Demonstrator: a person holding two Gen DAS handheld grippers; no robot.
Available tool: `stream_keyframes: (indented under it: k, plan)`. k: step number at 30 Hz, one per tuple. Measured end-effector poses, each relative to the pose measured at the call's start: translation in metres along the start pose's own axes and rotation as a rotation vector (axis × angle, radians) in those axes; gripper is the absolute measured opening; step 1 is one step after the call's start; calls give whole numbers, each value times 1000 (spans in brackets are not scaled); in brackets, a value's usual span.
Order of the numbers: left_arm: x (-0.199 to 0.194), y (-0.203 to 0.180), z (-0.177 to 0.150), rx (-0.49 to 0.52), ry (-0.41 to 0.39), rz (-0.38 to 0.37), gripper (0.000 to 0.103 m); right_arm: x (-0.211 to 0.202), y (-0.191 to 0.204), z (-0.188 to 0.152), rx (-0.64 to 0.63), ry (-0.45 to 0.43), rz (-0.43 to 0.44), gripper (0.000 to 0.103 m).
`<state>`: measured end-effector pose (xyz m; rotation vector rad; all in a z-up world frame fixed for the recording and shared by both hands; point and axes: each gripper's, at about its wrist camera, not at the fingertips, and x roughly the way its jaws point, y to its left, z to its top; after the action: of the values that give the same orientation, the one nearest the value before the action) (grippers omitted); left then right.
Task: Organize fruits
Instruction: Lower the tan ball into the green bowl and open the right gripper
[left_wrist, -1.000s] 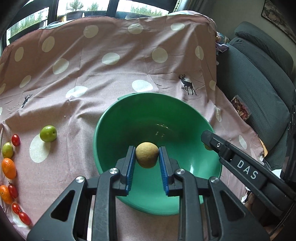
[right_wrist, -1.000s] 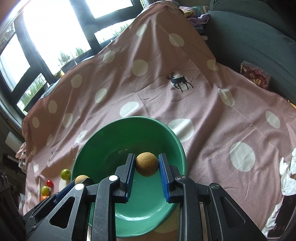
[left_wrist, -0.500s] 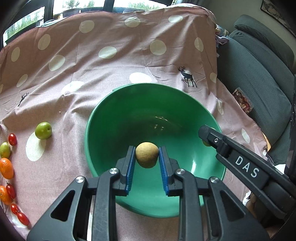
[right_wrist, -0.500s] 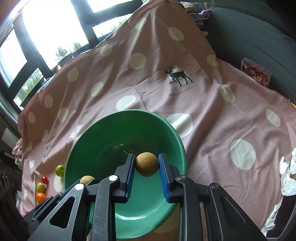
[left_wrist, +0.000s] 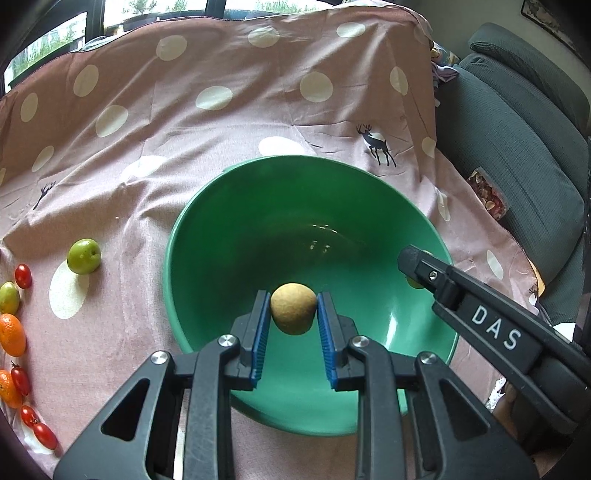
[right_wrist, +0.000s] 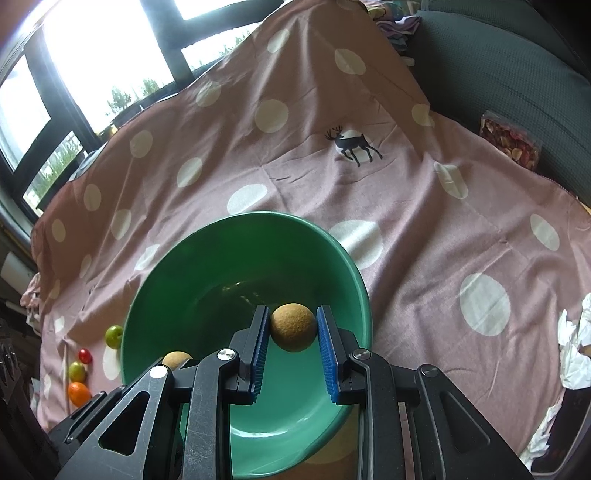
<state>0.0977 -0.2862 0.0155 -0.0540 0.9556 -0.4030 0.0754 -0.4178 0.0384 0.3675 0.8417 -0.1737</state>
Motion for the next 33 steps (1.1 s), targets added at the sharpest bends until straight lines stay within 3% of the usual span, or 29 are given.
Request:
stream_keyframes:
  k: [33]
  plan:
    - [9,4,-2,5,13,23,26,7,3,-2,-17,29,-32,27]
